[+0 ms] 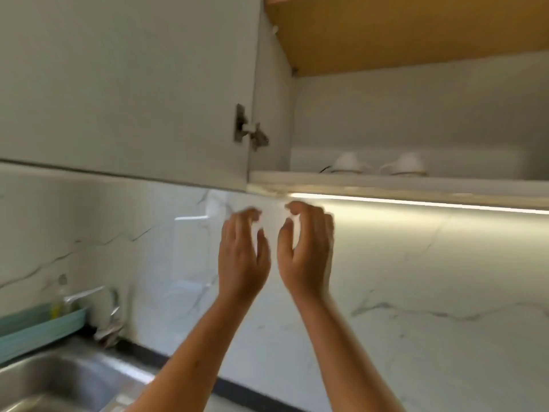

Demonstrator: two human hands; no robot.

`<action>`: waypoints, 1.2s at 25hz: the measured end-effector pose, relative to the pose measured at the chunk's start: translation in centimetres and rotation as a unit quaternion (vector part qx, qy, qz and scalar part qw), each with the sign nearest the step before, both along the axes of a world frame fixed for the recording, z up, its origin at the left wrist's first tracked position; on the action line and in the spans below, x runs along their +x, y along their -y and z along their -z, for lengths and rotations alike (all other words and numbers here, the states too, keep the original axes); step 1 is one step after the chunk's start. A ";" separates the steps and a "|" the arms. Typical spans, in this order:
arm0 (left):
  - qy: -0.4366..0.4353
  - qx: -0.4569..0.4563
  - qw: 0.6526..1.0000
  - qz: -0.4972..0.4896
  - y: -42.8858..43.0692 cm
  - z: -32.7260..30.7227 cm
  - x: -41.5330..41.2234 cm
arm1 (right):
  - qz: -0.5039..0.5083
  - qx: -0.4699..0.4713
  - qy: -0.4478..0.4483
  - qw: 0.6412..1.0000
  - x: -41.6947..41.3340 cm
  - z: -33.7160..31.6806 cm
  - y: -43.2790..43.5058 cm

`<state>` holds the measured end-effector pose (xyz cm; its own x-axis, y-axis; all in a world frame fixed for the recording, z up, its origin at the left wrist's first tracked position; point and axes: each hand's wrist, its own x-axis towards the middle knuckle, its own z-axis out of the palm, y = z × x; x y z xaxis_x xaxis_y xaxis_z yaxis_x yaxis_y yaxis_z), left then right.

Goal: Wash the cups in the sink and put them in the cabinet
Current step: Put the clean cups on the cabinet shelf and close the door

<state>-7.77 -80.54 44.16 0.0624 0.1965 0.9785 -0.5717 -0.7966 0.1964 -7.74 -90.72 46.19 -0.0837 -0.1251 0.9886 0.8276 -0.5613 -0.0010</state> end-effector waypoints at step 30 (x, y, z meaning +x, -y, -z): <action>-0.359 -0.225 0.900 0.100 -9.9 16.3 -9.3 | 0.041 -0.459 -0.435 0.773 -5.6 8.8 -10.4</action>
<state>-17.05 -70.64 27.88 0.7256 0.4775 0.4955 -0.2909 -0.4397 0.8497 -13.36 -80.31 37.37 0.6937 0.6327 0.3441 0.6986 -0.7074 -0.1076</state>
